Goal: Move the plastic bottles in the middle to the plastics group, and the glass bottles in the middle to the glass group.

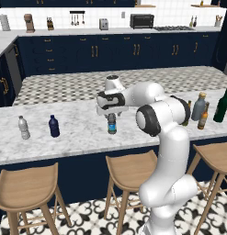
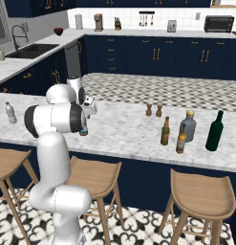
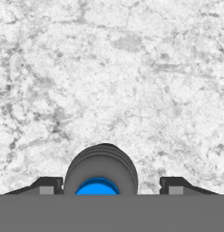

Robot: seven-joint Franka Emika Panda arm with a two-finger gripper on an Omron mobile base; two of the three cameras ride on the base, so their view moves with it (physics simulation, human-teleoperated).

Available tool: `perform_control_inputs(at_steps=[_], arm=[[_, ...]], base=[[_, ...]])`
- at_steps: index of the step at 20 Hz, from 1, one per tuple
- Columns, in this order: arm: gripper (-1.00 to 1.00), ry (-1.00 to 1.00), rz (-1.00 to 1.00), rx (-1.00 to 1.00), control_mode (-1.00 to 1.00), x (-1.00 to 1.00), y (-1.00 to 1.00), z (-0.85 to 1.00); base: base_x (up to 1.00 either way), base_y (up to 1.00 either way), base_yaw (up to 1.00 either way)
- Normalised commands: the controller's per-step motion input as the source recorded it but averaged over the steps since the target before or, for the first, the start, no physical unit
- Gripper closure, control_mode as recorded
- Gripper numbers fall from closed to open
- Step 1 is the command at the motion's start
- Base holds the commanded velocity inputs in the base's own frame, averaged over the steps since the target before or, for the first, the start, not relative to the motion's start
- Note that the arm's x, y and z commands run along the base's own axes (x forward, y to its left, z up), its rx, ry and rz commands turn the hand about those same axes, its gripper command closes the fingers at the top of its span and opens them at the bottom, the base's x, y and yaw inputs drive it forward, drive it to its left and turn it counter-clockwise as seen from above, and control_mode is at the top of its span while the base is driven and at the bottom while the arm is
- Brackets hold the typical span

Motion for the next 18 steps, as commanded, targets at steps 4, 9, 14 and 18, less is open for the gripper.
perform_control_inputs(at_steps=[4,9,14,18], arm=[[1.00,-0.01,0.04,0.02,-1.00,-0.24,-0.01,-0.07],[1.00,0.00,0.16,0.21,-1.00,-0.52,0.22,0.26],[1.00,0.00,0.13,0.07,-1.00,-0.33,0.69,0.17],[1.00,0.00,0.02,0.00,-1.00,-0.10,0.97,0.01]], base=[[0.00,0.00,0.00],[0.00,0.00,0.00],[0.00,0.00,0.00],[0.00,0.00,0.00]])
